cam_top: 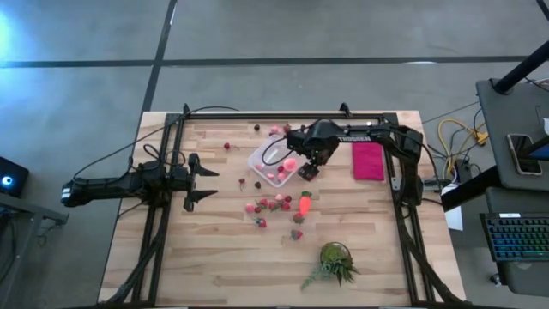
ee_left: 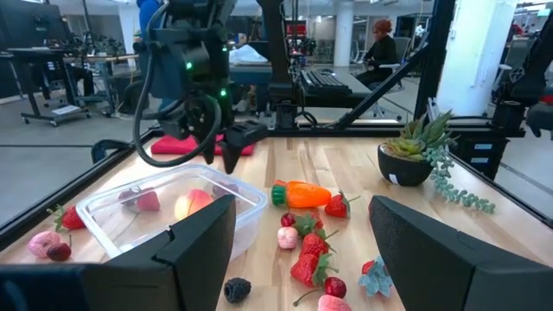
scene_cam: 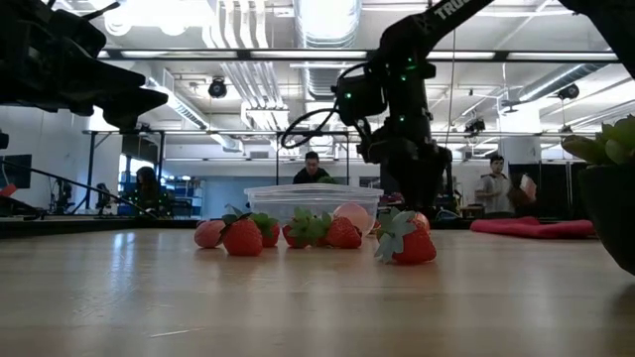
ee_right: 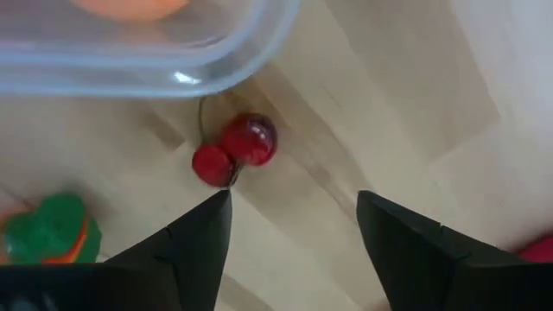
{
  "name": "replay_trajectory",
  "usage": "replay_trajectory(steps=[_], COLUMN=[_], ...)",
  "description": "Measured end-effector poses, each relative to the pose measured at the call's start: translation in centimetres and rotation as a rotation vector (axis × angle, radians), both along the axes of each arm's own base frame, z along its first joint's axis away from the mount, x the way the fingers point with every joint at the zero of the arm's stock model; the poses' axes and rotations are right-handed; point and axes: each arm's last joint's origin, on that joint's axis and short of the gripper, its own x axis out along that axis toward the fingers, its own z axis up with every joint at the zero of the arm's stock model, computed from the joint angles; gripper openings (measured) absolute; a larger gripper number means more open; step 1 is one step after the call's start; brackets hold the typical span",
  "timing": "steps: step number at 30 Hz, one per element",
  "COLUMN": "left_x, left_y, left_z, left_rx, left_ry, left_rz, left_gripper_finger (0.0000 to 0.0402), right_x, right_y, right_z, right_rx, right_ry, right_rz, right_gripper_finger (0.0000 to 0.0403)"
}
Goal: Pick and placing Produce into tupperware
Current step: Put the red cherry into the transparent container
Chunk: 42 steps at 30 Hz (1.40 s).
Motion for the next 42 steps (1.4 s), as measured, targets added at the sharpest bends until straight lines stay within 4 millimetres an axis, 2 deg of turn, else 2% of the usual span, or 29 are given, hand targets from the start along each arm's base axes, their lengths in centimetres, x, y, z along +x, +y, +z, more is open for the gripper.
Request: replay_trajectory(steps=[7,17,25,32,42], left_x=[0.0,0.0,0.0,0.0,0.0], left_y=[0.0,0.0,0.0,0.0,0.0], left_z=[0.0,0.0,0.0,0.0,0.0], left_rx=[0.000,0.000,0.000,0.000,0.000], left_ry=[0.000,0.000,0.000,0.000,0.000], left_rz=[0.000,0.000,0.000,0.000,0.000], left_gripper_finger=[0.0255,0.0255,0.0255,0.0255,0.0255], right_x=[0.7,0.1,0.2,0.6,0.1], right_y=[-0.2,0.1,0.2,0.7,0.8], right_z=[-0.1,-1.5,-1.8,-2.1,-2.9], right_rx=[-0.025,-0.027,-0.027,-0.033,-0.030], right_ry=[-0.074,-0.053,-0.080,-0.112,-0.095], right_rz=[-0.062,-0.105,-0.147,-0.174,-0.200], right_gripper_finger=[0.0216,0.0214,0.0210,0.0176,0.0129])
